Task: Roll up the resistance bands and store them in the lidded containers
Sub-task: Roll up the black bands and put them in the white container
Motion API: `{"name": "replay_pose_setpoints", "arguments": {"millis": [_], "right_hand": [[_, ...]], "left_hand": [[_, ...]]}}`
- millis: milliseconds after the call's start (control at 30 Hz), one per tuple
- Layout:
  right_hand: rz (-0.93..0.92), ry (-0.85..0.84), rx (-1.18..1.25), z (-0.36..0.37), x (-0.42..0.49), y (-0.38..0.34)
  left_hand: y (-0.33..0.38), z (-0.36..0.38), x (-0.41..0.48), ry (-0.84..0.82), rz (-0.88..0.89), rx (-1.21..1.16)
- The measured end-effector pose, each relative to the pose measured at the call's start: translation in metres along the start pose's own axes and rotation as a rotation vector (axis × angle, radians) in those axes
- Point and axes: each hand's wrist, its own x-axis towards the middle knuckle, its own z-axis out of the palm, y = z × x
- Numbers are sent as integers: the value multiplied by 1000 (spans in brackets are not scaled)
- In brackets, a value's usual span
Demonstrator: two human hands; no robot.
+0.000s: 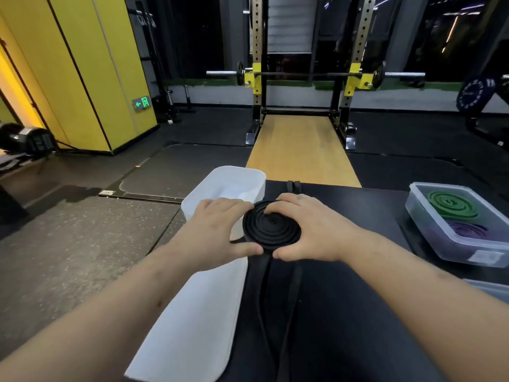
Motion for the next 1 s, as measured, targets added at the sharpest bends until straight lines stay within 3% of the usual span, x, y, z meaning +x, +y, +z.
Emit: {"name": "replay_pose_setpoints", "arguments": {"millis": [300, 500, 767, 1000], "right_hand": [[-42, -18, 44, 23, 125, -2], [21, -49, 38, 45, 170, 6], [117, -349, -28, 66, 184, 0], [175, -529, -133, 56, 187, -6]], "left_hand": [[-97, -2, 27, -7, -192, 173], [-127, 24, 32, -17, -310, 139], [-128, 42, 28, -62, -356, -7], [-132, 53, 20, -56, -294, 132]]}}
